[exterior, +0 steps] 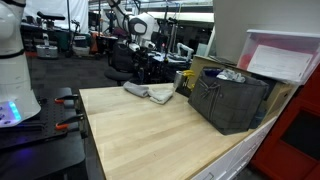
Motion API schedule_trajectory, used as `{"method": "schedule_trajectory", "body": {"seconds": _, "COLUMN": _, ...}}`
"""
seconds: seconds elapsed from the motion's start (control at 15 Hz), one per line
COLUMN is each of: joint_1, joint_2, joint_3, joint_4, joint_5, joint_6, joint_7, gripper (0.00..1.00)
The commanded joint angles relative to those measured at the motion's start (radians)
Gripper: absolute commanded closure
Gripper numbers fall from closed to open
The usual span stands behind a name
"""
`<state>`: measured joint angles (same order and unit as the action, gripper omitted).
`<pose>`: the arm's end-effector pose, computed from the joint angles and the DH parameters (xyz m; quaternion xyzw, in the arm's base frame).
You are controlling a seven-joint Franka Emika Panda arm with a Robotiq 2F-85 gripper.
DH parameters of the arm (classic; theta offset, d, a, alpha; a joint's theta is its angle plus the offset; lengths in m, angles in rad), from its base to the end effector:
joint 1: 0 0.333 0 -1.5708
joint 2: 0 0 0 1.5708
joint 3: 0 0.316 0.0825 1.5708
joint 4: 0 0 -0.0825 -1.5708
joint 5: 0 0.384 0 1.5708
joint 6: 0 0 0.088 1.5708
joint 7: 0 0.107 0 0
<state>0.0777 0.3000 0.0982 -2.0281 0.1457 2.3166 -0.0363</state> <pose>0.5855 0.1052 0.2997 -0.9962 -0.0541 0.0103 0.0671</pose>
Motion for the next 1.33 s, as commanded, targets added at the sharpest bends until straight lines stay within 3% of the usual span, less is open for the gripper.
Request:
{"method": "schedule_trajectory", "body": {"seconds": 0.0, "joint_1": 0.011, "joint_2": 0.126, "joint_3": 0.020, "joint_4": 0.141, "joint_5": 0.013, "joint_6": -0.039, "joint_7": 0.006, "gripper": 0.00}}
{"method": "schedule_trajectory", "body": {"seconds": 0.67, "joint_1": 0.063, "joint_2": 0.456, "joint_3": 0.019, "joint_4": 0.372, "joint_5": -0.016, "joint_6": -0.015, "joint_7": 0.068, "gripper": 0.00}}
{"method": "schedule_trajectory", "body": {"seconds": 1.07, "joint_1": 0.105, "joint_2": 0.546, "joint_3": 0.014, "joint_4": 0.442, "joint_5": -0.042, "joint_6": -0.013, "joint_7": 0.076, "gripper": 0.00}}
{"method": "schedule_trajectory", "body": {"seconds": 1.13, "joint_1": 0.114, "joint_2": 0.554, "joint_3": 0.007, "joint_4": 0.451, "joint_5": -0.059, "joint_6": -0.019, "joint_7": 0.074, "gripper": 0.25}}
{"method": "schedule_trajectory", "body": {"seconds": 1.27, "joint_1": 0.126, "joint_2": 0.559, "joint_3": 0.000, "joint_4": 0.461, "joint_5": -0.082, "joint_6": -0.017, "joint_7": 0.079, "gripper": 0.34}}
